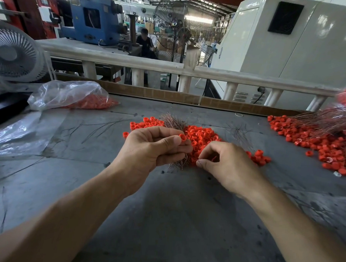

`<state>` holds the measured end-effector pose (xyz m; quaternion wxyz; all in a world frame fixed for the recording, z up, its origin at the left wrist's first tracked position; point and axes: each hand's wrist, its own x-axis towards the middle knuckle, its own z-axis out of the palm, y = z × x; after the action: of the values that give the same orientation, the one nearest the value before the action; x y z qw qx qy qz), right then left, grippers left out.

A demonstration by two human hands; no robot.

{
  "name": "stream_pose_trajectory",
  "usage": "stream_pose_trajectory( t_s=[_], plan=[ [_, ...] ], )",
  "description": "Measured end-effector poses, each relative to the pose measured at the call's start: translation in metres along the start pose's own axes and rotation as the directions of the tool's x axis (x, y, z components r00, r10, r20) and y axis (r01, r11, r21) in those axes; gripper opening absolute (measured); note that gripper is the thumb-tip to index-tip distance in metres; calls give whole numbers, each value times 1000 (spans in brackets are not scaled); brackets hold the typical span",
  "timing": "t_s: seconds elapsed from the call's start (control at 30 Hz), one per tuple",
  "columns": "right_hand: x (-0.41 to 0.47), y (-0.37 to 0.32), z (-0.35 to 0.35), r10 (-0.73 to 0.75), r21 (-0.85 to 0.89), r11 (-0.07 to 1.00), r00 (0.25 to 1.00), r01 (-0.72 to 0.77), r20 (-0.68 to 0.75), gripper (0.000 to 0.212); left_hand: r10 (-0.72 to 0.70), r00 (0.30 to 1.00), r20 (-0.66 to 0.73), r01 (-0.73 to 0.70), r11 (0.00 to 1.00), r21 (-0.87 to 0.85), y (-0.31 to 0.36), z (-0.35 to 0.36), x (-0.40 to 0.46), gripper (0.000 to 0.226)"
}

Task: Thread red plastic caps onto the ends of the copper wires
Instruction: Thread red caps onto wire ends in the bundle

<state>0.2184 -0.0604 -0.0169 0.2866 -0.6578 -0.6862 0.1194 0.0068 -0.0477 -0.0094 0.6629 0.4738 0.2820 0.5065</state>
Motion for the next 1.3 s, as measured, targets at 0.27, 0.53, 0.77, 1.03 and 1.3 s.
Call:
stream_pose_trajectory(
  t_s=[0.27,0.53,0.77,1.03,1.3],
  plan=[
    [2,-6,-6,-5,493,866,988,82,-157,12,-14,1000,-1,14,1000,-1,0,1,-1,29],
    [-7,-27,-8,-57,615,774,984,151,-170,18,-18,1000,-19,18,1000,18,0,2,-3,32],
    [-16,-42,-5,-219,341,889,938,305,-270,6,12,1000,-8,-11,998,58,0,4,-4,31],
    [-18,-44,-4,-289,252,891,900,377,-325,5,62,998,6,-62,991,116,0,6,-5,25],
    [-18,-44,-4,-314,215,890,882,402,-351,7,103,995,2,-102,981,162,0,7,-5,25]
  ],
)
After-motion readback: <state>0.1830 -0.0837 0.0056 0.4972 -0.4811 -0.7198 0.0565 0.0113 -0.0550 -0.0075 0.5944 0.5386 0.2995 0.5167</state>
